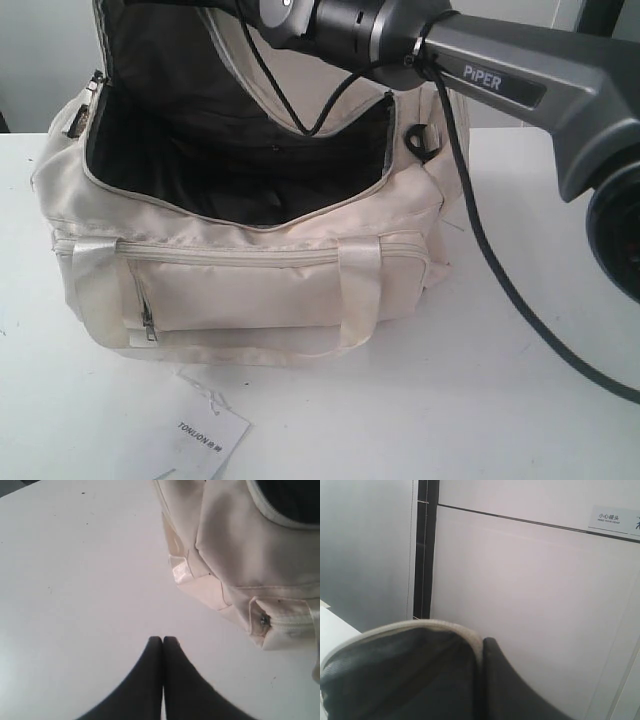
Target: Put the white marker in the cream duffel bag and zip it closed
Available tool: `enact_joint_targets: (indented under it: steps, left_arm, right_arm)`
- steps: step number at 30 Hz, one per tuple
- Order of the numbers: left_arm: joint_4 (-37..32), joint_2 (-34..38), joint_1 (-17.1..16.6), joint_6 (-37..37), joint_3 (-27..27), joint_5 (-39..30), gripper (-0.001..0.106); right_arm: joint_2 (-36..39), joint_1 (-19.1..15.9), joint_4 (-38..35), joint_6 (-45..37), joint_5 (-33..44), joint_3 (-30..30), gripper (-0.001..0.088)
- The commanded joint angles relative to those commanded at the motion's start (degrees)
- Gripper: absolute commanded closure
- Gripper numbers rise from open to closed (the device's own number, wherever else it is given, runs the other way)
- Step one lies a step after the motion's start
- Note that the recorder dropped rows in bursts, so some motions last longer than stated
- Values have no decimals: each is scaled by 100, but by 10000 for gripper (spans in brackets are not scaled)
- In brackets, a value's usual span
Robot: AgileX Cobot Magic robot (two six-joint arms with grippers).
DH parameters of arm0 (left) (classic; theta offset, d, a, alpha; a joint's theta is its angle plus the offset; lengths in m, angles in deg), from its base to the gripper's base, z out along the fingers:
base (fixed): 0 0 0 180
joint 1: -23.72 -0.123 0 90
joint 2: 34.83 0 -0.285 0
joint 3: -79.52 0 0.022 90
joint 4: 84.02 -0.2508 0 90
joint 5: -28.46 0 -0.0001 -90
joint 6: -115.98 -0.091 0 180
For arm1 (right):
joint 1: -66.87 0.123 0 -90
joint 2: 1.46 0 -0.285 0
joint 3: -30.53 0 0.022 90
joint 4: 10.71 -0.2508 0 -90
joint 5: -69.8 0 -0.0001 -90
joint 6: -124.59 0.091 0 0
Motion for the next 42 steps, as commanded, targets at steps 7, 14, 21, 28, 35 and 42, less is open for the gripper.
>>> enact_joint_targets:
  steps: [7, 14, 21, 28, 35, 42]
  left_arm:
    - [1566, 870, -772, -1202, -653, 283, 1053]
    - [3696, 1881, -1730, -2528, -1980, -314, 1053]
    - [5348, 2598, -2095, -3325, -2422, -714, 1025]
    - [5621, 3044, -2095, -3382, -2708, -453, 640]
    - [5778, 3327, -2095, -3232, -2957, 140, 423]
    - [5958, 4032, -2095, -3057, -3553, 209, 424]
  right_arm:
    - [0, 10, -2, 0, 0, 0, 868]
    - [0, 10, -2, 0, 0, 0, 868]
    - [0, 10, -2, 0, 0, 0, 868]
    - [0, 10, -2, 0, 0, 0, 868]
    - [0, 10, -2, 0, 0, 0, 868]
    - [0, 10, -2, 0, 0, 0, 868]
